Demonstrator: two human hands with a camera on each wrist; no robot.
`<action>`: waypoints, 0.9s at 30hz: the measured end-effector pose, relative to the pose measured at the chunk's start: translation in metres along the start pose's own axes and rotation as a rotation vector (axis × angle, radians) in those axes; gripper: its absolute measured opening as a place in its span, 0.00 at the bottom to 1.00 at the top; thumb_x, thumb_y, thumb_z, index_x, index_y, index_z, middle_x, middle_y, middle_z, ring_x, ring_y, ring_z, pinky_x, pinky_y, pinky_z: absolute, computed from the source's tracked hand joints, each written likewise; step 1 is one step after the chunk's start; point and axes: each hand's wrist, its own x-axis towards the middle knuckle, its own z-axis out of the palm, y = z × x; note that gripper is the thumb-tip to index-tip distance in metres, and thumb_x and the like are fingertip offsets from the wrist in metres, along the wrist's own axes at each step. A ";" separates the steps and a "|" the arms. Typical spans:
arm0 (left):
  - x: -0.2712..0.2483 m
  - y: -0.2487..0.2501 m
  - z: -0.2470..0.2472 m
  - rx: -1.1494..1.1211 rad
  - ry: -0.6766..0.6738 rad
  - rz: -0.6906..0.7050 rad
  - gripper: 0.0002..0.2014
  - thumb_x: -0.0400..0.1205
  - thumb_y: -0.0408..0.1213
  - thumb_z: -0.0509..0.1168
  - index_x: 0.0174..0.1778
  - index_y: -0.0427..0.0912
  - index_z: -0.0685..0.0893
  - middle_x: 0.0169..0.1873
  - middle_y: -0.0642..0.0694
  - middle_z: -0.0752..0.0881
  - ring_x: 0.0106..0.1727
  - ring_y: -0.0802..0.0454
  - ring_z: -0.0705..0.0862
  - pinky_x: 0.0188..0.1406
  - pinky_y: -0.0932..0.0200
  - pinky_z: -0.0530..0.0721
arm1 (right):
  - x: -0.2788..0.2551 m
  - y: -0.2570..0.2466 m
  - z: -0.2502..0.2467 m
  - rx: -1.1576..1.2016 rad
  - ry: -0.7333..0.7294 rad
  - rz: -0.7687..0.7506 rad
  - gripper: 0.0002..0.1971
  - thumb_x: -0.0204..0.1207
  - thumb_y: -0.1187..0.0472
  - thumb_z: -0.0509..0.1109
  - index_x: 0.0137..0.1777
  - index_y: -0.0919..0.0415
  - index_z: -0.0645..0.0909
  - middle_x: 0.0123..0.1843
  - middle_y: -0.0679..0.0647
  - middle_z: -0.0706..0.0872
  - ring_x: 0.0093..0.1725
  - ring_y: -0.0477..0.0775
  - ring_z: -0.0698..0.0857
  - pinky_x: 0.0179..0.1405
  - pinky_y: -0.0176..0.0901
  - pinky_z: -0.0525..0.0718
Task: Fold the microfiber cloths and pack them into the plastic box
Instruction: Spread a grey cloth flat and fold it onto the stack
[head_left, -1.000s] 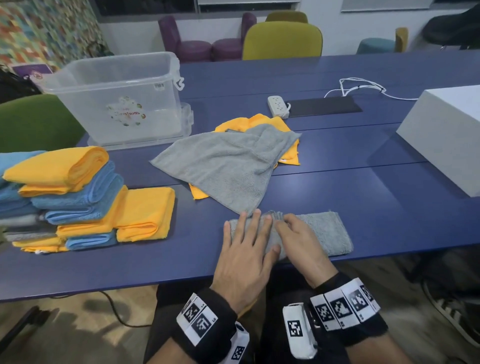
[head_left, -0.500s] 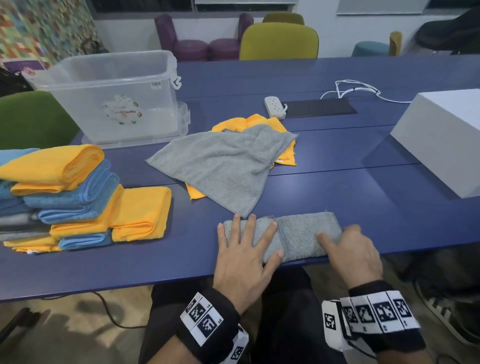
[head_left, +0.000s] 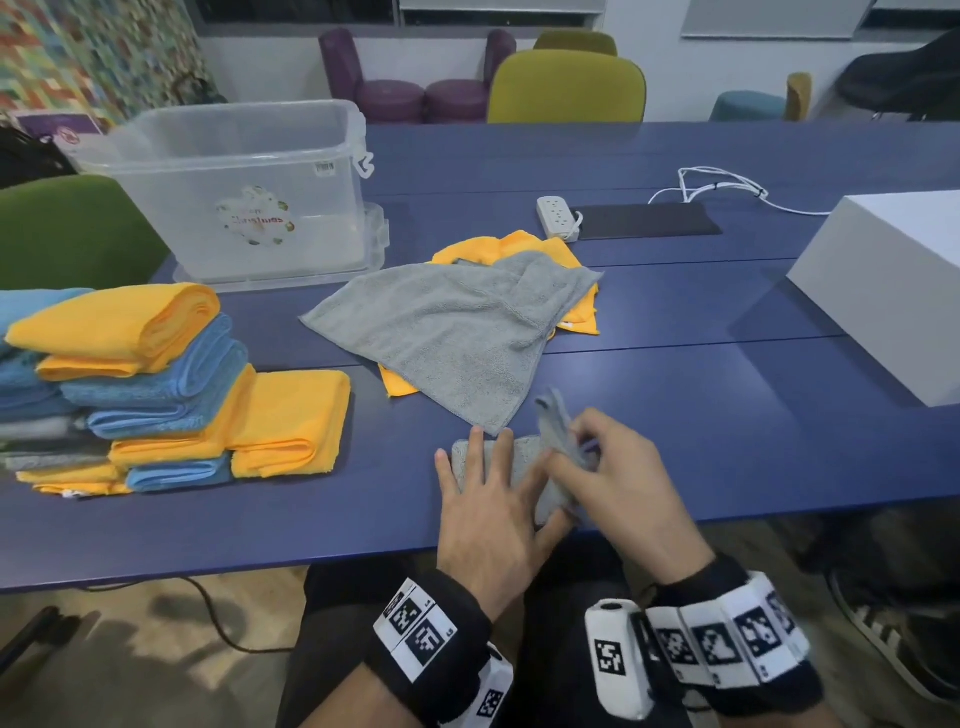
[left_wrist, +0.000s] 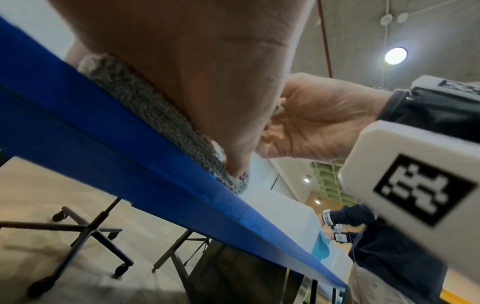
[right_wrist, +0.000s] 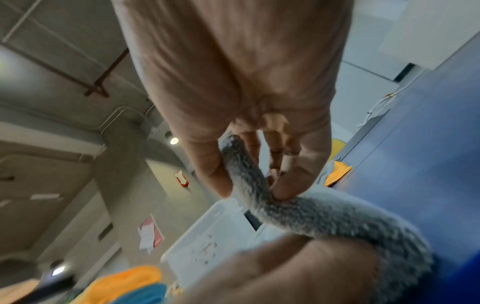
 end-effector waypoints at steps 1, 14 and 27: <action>0.001 -0.001 -0.001 -0.008 0.001 0.003 0.32 0.83 0.68 0.53 0.81 0.58 0.70 0.83 0.40 0.70 0.88 0.31 0.59 0.80 0.19 0.56 | 0.000 -0.001 0.009 -0.051 -0.032 -0.044 0.13 0.72 0.55 0.77 0.37 0.53 0.74 0.36 0.46 0.80 0.34 0.44 0.77 0.37 0.46 0.78; -0.027 -0.057 -0.045 -0.716 0.111 -0.322 0.32 0.78 0.31 0.71 0.81 0.42 0.76 0.75 0.49 0.79 0.78 0.50 0.76 0.80 0.54 0.72 | 0.002 0.018 0.036 -0.187 -0.207 -0.120 0.19 0.82 0.45 0.70 0.71 0.39 0.75 0.48 0.42 0.80 0.45 0.42 0.82 0.49 0.48 0.83; -0.013 -0.051 -0.043 -1.047 -0.027 -0.551 0.31 0.53 0.56 0.80 0.39 0.32 0.88 0.32 0.35 0.90 0.34 0.37 0.89 0.37 0.40 0.89 | -0.003 0.016 0.044 -0.435 -0.335 -0.258 0.30 0.82 0.42 0.68 0.83 0.34 0.65 0.53 0.40 0.69 0.49 0.47 0.80 0.46 0.49 0.83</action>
